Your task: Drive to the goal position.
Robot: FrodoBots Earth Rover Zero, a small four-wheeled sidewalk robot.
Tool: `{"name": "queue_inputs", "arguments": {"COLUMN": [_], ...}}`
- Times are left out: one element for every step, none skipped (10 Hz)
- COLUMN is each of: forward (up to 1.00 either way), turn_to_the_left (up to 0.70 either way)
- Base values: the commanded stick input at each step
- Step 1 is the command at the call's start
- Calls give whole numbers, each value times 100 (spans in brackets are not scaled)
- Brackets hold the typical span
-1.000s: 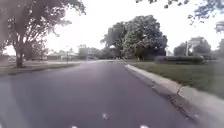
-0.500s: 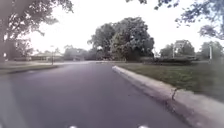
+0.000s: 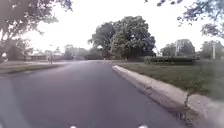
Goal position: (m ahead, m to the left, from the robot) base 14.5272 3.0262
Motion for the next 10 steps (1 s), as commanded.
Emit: {"name": "queue_inputs", "arguments": {"forward": [100,100,100,100,100,100,100,100,100,100], "turn_to_the_left": [2,0,0,0,0,0,0,0,0,0]}}
